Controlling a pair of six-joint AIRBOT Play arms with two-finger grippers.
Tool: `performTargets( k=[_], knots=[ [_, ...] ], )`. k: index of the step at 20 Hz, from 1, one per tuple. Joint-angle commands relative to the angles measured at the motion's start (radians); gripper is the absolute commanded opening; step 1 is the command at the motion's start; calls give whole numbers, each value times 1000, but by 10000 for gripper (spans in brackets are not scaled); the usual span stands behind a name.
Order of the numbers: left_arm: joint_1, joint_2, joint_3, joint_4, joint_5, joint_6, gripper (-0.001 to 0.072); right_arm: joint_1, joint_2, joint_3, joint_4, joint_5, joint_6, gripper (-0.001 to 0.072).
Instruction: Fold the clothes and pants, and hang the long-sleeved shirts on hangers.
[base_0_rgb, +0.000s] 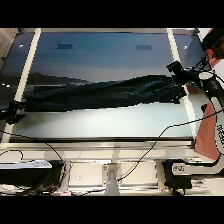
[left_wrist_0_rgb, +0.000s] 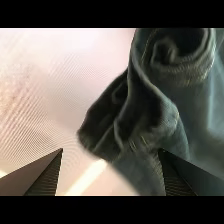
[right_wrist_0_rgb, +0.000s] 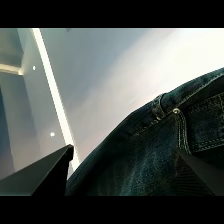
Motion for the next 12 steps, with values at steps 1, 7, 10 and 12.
performTargets(
  k=[1,7,10,12],
  knots=[
    [4,-49,0,-127,16,7,704,0,0,0,2,11,18,680],
    [9,-48,0,-128,-19,61,702,0,0,0,9,27,21,679],
    [9,-48,0,-128,-24,61,702,0,0,0,22,32,21,679],
    [9,-48,0,-128,-26,61,701,0,0,0,26,35,21,679]
  ],
)
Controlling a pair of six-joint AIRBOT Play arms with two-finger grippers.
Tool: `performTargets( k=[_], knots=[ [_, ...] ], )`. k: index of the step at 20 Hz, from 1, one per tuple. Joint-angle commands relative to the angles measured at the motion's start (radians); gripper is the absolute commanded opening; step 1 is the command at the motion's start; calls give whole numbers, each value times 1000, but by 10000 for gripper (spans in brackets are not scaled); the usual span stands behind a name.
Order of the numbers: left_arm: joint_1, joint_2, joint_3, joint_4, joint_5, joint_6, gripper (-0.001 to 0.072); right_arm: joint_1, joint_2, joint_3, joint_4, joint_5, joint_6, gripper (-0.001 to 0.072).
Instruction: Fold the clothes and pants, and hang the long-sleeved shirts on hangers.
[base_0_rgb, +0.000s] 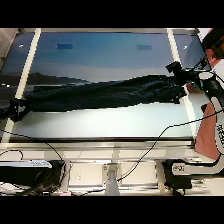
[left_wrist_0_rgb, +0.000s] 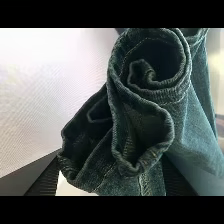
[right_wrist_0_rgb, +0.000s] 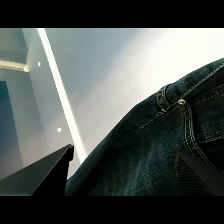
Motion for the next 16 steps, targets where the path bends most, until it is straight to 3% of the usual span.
performTargets(
  k=[1,14,15,16],
  knots=[
    [1,-1,0,-5,-3,5,702,0,0,0,11,11,1,679],
    [-85,-42,0,-46,77,20,701,0,0,0,11,28,0,679],
    [-91,-42,0,-46,90,30,666,0,0,0,11,28,0,679],
    [-94,-42,0,-46,95,32,513,0,0,0,11,30,0,679]
  ],
)
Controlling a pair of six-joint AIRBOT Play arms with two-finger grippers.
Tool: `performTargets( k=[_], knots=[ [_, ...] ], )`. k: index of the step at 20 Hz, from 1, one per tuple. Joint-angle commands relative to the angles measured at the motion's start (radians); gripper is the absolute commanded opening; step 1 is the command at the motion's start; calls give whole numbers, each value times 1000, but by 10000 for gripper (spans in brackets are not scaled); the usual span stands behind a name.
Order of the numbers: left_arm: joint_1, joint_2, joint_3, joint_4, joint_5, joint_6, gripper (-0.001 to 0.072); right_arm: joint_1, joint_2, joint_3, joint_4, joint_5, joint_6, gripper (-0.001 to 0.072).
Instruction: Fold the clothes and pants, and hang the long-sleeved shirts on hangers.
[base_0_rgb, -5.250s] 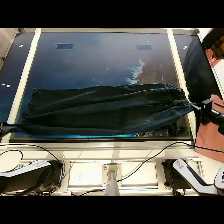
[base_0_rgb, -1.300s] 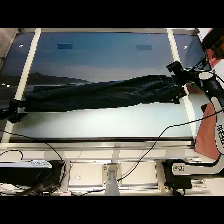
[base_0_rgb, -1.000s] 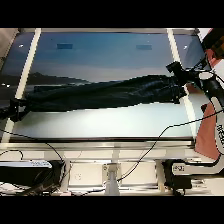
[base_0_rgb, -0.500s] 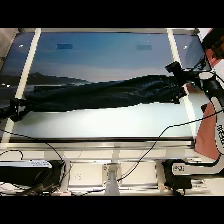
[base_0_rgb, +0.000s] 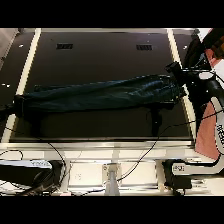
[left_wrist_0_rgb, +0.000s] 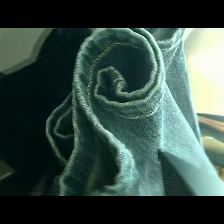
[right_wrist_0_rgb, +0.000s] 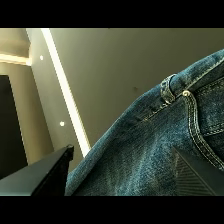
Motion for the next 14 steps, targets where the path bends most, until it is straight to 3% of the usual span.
performTargets(
  k=[1,3,4,9,11,12,13,14],
  knots=[
    [-20,-5,0,6,31,15,370,0,0,0,0,4,0,679],
    [-21,3,0,6,23,21,188,0,0,0,0,10,0,679],
    [-21,14,0,5,11,55,33,0,0,0,0,14,0,679],
    [-26,103,56,-2,-7,67,34,0,0,0,0,58,-5,678],
    [-52,137,133,-1,-35,26,34,1,0,0,0,73,-10,677],
    [-76,147,185,1,-55,1,34,1,0,0,0,84,-20,625],
    [-106,151,238,5,-75,-13,34,2,1,0,1,98,-39,509],
    [-146,152,299,16,-103,-21,34,2,1,0,1,119,-54,439]
  ],
)
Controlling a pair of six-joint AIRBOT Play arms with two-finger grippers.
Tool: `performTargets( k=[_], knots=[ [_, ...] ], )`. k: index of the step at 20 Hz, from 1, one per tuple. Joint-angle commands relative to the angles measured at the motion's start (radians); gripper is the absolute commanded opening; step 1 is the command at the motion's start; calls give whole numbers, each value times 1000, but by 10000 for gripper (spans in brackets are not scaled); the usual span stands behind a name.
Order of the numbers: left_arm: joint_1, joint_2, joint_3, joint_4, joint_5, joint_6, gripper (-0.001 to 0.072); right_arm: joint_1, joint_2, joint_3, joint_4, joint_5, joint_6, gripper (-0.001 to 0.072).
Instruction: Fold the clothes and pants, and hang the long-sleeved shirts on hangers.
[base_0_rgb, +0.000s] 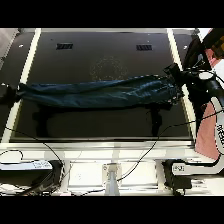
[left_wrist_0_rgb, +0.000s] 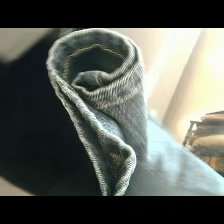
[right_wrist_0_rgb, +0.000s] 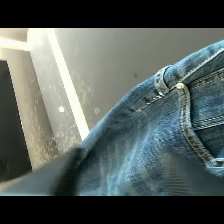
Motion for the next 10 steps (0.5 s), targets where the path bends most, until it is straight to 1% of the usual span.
performTargets(
  k=[1,2,3,4,5,6,7,8,10],
  knots=[
    [-111,23,180,55,-84,-55,34,1,1,0,1,64,-47,412],
    [-159,23,237,130,-110,-85,34,1,1,0,3,84,-57,348],
    [-209,23,293,226,-159,-123,34,1,1,0,20,109,-87,301],
    [-251,24,340,321,-208,-140,34,3,2,0,45,133,-129,279],
    [-287,30,369,419,-224,-142,34,11,2,0,74,154,-183,266],
    [-315,40,373,513,-198,-161,35,29,2,0,104,169,-234,228],
    [-328,42,373,582,-181,-214,35,56,2,0,134,172,-274,152],
    [-330,40,372,610,-183,-252,35,91,1,0,168,166,-308,51],
    [-325,39,365,620,-190,-272,35,188,1,0,243,108,-344,54]
  ],
)
